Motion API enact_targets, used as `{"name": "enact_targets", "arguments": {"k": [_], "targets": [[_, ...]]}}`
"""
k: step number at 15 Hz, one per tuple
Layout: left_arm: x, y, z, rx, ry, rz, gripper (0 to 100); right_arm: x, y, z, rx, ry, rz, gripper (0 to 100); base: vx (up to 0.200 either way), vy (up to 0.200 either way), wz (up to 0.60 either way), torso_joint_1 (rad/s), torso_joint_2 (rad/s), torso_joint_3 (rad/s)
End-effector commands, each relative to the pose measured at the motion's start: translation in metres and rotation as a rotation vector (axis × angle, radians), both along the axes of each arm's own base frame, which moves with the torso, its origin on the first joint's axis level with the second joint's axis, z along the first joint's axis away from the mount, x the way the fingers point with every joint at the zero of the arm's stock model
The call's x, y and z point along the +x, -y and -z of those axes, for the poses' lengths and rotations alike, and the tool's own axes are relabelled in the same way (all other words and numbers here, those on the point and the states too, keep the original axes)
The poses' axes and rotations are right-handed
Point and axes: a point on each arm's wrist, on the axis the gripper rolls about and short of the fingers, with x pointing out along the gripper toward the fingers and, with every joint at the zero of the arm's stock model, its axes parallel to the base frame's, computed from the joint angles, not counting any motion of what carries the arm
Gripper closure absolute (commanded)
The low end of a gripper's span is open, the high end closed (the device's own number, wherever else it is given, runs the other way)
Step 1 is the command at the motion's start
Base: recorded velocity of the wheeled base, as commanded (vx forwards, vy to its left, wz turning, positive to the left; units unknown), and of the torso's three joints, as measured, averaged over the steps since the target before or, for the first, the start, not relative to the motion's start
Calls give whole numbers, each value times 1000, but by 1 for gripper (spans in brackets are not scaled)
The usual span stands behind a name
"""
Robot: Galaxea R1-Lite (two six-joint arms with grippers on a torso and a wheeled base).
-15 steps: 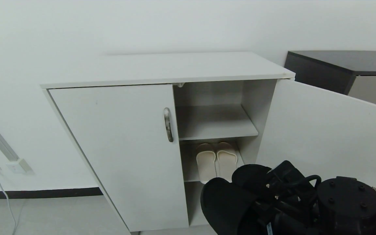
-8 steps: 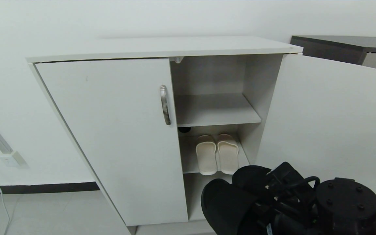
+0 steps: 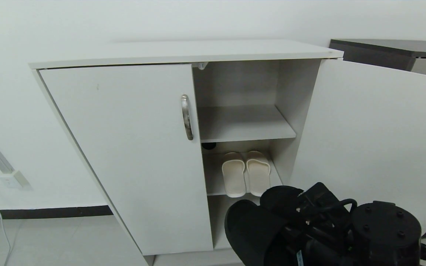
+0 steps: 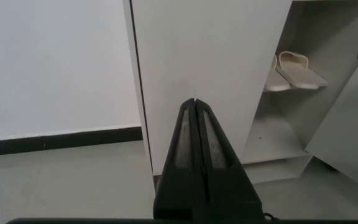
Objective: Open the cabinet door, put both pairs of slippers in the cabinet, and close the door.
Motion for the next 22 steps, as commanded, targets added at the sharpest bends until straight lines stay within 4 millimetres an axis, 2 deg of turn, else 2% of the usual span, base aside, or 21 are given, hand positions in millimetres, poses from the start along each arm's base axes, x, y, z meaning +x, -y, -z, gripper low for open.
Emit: {"name": "enact_targets", "arguments": {"k": [1,2,4,7,8,10,11,13,17,22], "targets": [[0,0,0,-1,0,0,100,3,-4,10,-22,-13,3,100,0,0,0,0,0,0],[0,0,0,0,-1,2,100,6,-8,13,-9,5,17,100,0,0,0,0,0,0],[0,0,0,-1,0,0,100,25,-39,17,40,37,177,100,0,0,0,0,0,0],[0,0,0,-1,0,0,100,48,-72,20,66,87,372,100,0,0,0,0,0,0],[0,0,0,-1,0,2,100,54,-85,7,65,93,390,100,0,0,0,0,0,0],[0,0,0,-1,0,0,100,64,-93,-15,47,88,450,100,0,0,0,0,0,0],[0,0,0,-1,0,2,100,73,-99,-33,71,89,508,100,0,0,0,0,0,0],[0,0,0,-1,0,2,100,85,-103,-53,83,106,575,100,0,0,0,0,0,0],[0,0,0,0,0,0,100,90,-99,-88,85,112,594,100,0,0,0,0,0,0],[0,0,0,-1,0,2,100,92,-100,-90,84,112,595,100,0,0,0,0,0,0]]}}
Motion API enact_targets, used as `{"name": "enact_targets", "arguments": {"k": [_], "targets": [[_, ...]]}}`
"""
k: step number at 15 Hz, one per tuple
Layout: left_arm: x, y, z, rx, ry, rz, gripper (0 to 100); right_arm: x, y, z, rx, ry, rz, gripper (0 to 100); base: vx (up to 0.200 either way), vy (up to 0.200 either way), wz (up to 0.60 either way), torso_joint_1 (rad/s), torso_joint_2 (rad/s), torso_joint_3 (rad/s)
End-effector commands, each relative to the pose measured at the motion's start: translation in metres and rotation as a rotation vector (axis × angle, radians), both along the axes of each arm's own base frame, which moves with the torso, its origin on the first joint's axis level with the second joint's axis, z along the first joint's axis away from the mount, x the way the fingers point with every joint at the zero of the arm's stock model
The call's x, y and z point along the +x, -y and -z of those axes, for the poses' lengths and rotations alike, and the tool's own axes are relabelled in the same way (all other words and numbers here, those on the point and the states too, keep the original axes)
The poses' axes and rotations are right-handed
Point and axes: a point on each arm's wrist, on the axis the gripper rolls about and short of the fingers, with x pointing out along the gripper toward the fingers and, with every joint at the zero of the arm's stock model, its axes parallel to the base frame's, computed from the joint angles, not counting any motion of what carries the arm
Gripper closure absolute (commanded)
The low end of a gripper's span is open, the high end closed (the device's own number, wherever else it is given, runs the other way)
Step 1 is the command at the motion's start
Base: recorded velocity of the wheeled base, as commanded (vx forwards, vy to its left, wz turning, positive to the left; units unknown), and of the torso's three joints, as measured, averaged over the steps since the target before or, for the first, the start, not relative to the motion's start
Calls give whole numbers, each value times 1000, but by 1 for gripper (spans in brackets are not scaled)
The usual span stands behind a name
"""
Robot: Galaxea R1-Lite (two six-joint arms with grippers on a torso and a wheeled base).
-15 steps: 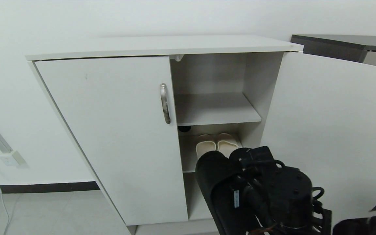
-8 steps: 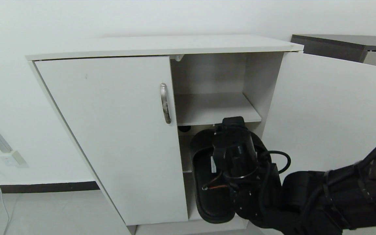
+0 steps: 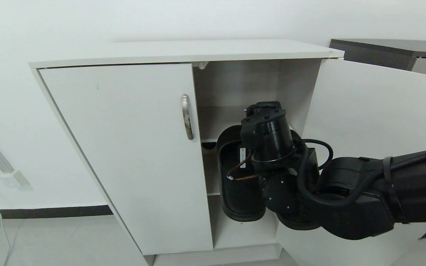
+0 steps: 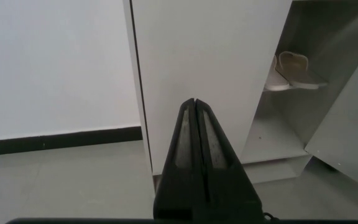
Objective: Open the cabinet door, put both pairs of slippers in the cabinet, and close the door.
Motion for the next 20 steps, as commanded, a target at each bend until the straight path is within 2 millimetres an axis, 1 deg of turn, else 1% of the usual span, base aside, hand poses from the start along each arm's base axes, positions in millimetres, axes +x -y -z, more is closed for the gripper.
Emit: {"name": "enact_targets", "arguments": {"k": [1,10,11,12,14,16,17,20], "targets": [[0,0,0,0,0,2,100,0,1,-3,8,6,1,100,0,0,0,0,0,0],[0,0,0,0,0,0,100,3,-1,6,-4,-11,-10,100,200,0,0,2,4,4],[0,0,0,0,0,0,100,3,-2,6,-6,-13,-14,100,0,0,0,0,0,0],[0,0,0,0,0,0,100,3,-3,5,3,-25,-69,100,0,0,0,0,0,0],[0,0,0,0,0,0,100,13,-3,2,12,-19,-67,100,0,0,0,0,0,0],[0,0,0,0,0,0,100,31,-2,-1,12,-18,-35,100,0,0,0,0,0,0],[0,0,0,0,0,0,100,34,-2,-1,12,-20,-30,100,0,0,0,0,0,0],[0,0,0,-2,0,0,100,51,-2,-7,13,-36,-34,100,0,0,0,0,0,0]]}}
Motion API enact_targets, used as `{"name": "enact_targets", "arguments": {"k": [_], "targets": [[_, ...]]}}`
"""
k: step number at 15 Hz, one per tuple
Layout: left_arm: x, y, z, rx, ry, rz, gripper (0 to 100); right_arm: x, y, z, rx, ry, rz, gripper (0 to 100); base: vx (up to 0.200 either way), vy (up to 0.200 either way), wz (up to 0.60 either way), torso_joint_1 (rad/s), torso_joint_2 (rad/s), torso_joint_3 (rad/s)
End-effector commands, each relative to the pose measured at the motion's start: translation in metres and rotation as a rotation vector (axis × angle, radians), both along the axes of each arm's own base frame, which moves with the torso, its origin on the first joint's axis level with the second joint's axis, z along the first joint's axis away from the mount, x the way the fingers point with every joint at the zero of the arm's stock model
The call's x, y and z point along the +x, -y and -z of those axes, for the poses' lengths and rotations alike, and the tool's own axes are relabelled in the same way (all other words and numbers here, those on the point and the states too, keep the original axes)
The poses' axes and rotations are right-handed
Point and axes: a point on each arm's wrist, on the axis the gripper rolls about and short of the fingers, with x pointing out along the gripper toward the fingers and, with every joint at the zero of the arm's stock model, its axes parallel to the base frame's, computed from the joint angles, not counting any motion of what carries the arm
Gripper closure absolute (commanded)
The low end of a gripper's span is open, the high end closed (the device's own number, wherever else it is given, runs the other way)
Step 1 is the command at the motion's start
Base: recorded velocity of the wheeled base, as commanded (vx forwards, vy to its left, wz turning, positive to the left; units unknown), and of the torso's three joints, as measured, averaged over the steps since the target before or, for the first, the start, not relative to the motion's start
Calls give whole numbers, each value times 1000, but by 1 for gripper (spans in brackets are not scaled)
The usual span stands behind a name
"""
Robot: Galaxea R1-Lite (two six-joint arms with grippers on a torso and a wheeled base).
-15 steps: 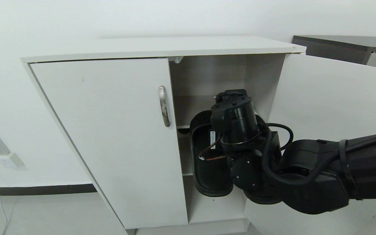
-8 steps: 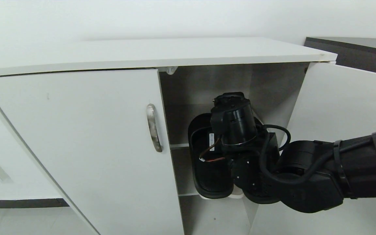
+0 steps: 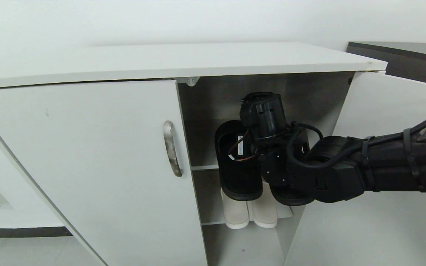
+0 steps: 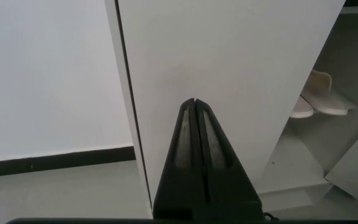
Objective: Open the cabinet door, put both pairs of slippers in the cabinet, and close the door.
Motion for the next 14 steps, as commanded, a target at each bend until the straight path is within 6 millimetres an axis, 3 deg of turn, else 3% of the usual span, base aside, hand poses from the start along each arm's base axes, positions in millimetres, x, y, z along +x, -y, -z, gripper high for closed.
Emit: {"name": "enact_targets", "arguments": {"k": [1,6,14], "targets": [[0,0,0,-1,0,-1,100,16,-3,2,6,2,20,100,0,0,0,0,0,0],[0,0,0,-2,0,-1,100,44,-1,6,26,7,28,100,0,0,0,0,0,0],[0,0,0,-2,0,-1,100,57,2,-14,17,15,6,100,0,0,0,0,0,0]]}}
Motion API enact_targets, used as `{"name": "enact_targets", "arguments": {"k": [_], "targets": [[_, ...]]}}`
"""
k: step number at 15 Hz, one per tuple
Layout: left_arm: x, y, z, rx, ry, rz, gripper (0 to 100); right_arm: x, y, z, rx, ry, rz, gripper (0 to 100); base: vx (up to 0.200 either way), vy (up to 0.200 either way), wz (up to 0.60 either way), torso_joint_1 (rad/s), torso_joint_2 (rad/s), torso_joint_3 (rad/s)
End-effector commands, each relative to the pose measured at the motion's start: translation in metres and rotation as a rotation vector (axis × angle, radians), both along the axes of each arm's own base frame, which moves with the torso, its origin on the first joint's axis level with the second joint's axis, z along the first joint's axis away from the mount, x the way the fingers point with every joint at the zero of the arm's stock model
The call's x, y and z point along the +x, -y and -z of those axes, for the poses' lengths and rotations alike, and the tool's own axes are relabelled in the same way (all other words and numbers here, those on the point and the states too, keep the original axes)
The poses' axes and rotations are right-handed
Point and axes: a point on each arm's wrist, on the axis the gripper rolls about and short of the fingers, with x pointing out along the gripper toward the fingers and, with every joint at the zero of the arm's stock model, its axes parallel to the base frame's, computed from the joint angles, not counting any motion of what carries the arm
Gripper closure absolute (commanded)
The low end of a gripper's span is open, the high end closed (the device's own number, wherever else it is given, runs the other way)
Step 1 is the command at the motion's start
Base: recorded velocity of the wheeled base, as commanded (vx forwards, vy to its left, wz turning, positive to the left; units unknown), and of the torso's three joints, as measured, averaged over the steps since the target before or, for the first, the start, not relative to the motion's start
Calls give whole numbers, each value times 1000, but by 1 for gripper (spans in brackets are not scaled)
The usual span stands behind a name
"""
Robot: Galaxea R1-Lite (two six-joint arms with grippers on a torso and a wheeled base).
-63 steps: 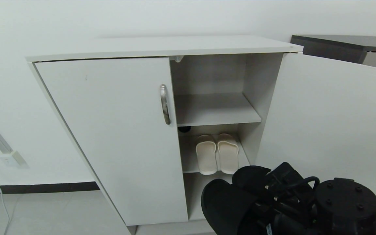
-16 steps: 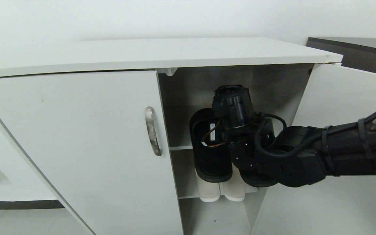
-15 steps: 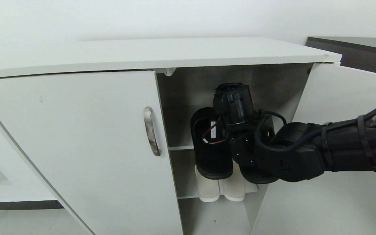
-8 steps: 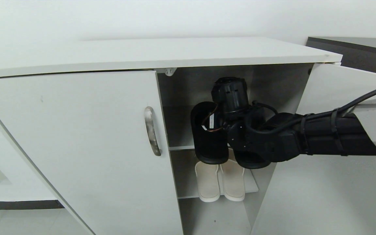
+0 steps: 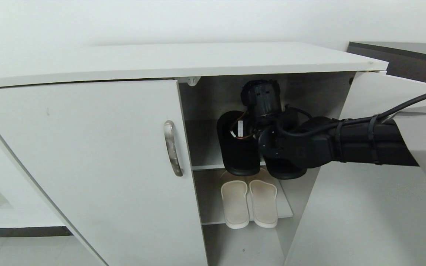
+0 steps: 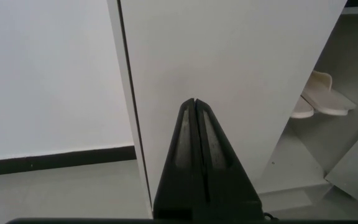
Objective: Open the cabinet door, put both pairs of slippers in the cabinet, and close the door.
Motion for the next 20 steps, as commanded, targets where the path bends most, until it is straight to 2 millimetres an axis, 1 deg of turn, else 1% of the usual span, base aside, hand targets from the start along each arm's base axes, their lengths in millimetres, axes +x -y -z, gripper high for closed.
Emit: {"name": "enact_targets", "arguments": {"k": [1,5,8,9,13,15,17,20], "targets": [[0,0,0,0,0,1,100,4,0,-1,2,1,6,100,0,0,0,0,0,0],[0,0,0,-2,0,-1,100,8,0,5,-8,-12,6,100,0,0,0,0,0,0],[0,0,0,-2,0,-1,100,10,-1,4,-3,-7,7,100,0,0,0,0,0,0],[0,0,0,-2,0,-1,100,11,-2,6,-8,-12,7,0,0,0,0,0,0,0],[0,0,0,-3,0,-1,100,7,-3,14,-29,-37,0,0,0,0,0,0,0,0],[0,0,0,-3,0,1,100,1,-4,13,-35,-42,-11,0,0,0,0,0,0,0],[0,0,0,-3,0,-1,100,-6,-2,11,-36,-47,-16,0,0,0,0,0,0,0],[0,0,0,-3,0,-1,100,-21,5,10,-45,-62,-24,0,0,0,0,0,0,0]]}}
